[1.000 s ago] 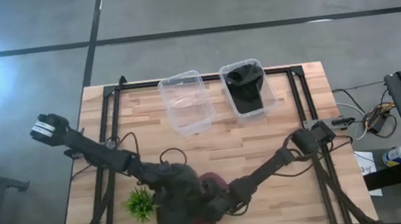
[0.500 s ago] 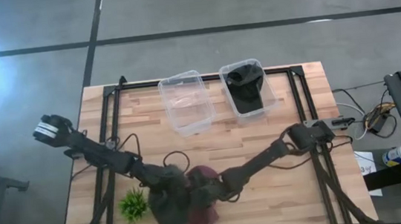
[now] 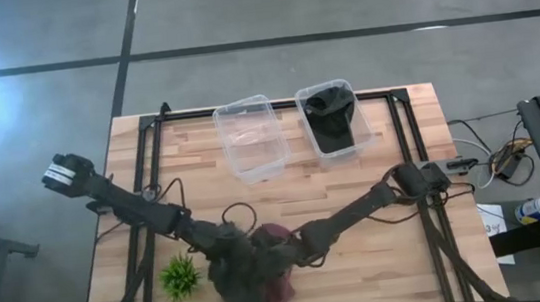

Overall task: Pick & Place hat
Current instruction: Put the black cap into the right transparent bin

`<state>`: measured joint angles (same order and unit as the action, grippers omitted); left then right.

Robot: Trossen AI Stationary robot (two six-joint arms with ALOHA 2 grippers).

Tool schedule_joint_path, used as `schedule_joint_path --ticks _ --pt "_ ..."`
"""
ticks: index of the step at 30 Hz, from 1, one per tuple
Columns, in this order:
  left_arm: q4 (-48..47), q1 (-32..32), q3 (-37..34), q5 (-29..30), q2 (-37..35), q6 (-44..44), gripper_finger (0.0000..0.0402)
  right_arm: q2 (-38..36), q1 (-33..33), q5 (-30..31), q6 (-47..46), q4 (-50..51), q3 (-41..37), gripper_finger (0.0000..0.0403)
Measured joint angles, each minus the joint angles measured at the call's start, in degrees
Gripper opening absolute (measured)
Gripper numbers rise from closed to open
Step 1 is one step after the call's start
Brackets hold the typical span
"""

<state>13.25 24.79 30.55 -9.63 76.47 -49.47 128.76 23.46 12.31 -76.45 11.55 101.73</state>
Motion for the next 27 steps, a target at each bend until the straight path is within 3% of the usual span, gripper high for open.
schedule_joint_path --ticks 6,10,17,20,27 --pt "-2.19 -0.12 -1.06 5.24 -0.02 0.33 0.0193 -2.36 0.96 -0.44 -4.31 12.30 -0.11 0.0176" --pt "-2.07 -0.11 -1.67 7.10 0.09 0.57 0.0193 -2.74 0.86 -2.31 -4.41 10.11 -0.26 0.0176" --pt "0.05 -0.08 -1.64 6.80 0.11 -0.13 0.0193 -1.41 0.63 0.04 -2.11 2.63 -0.35 0.0166" --pt "0.25 -0.06 -1.21 6.77 -0.12 -0.40 0.0193 -1.45 0.44 -0.09 -0.77 2.72 -0.17 0.0135" --pt "0.17 0.02 3.22 6.55 -3.64 0.11 0.0193 -3.46 1.34 -1.02 2.34 2.87 -0.22 0.0021"
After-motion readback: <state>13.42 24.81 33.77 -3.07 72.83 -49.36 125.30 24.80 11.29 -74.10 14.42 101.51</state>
